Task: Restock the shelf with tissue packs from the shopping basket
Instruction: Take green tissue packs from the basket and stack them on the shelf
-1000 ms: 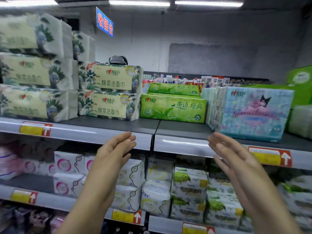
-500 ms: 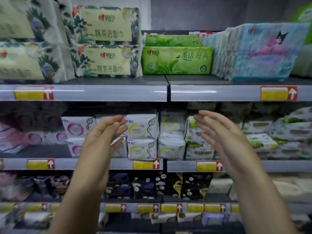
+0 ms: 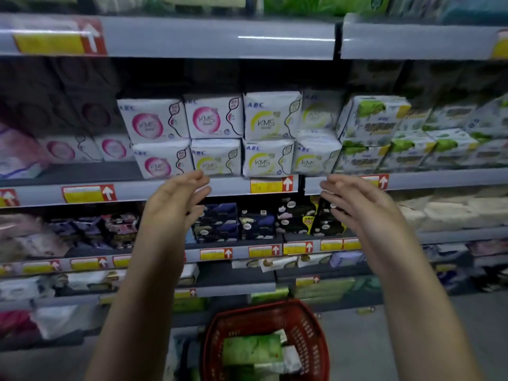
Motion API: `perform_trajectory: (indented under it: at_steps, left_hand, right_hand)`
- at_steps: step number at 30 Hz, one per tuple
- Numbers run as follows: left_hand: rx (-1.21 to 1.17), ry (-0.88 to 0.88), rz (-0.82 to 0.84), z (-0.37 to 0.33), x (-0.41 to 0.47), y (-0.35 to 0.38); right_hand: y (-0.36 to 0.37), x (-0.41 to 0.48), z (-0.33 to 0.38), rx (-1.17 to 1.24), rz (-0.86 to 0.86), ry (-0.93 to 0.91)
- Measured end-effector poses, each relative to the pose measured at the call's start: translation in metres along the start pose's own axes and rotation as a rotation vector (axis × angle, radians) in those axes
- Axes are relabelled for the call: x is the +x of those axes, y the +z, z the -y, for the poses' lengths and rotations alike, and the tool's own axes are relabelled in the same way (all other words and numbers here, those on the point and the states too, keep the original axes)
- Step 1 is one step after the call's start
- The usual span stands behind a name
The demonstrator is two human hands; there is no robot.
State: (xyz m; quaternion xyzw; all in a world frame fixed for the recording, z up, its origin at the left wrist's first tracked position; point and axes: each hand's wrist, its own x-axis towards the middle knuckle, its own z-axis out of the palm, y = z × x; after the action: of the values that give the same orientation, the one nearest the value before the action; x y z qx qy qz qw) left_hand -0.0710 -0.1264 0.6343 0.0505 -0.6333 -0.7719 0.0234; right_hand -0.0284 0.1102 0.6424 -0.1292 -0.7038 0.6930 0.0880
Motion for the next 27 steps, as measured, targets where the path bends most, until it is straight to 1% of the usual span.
perform_trajectory:
  at_steps: [6,9,14,18,19,22,27]
  left_hand:
    - [0.020,-0.086,0.031,0.050,0.003,-0.023]
    - [0.035,-0.126,0.024,0.076,-0.001,-0.032]
    - [0.112,-0.254,-0.017,0.129,-0.003,-0.034]
    - [0.185,-0.347,0.072,0.180,-0.008,-0.028]
    - [0.184,-0.365,0.071,0.192,-0.010,-0.026]
    - [0.182,-0.432,0.001,0.228,-0.009,-0.024]
    - [0.213,-0.534,-0.028,0.294,-0.011,-0.031]
  right_hand:
    - [0.011,-0.003,-0.051,-0.078,0.012,0.131]
    - [0.011,-0.002,-0.085,-0.118,0.034,0.209]
    - [0.010,0.011,-0.151,-0.164,0.053,0.324]
    - [0.011,0.022,-0.206,-0.228,0.101,0.410]
    - [0.010,0.024,-0.220,-0.241,0.099,0.421]
    - [0.003,0.027,-0.259,-0.268,0.084,0.462]
    - [-0.008,0.020,-0.335,-0.309,0.059,0.583]
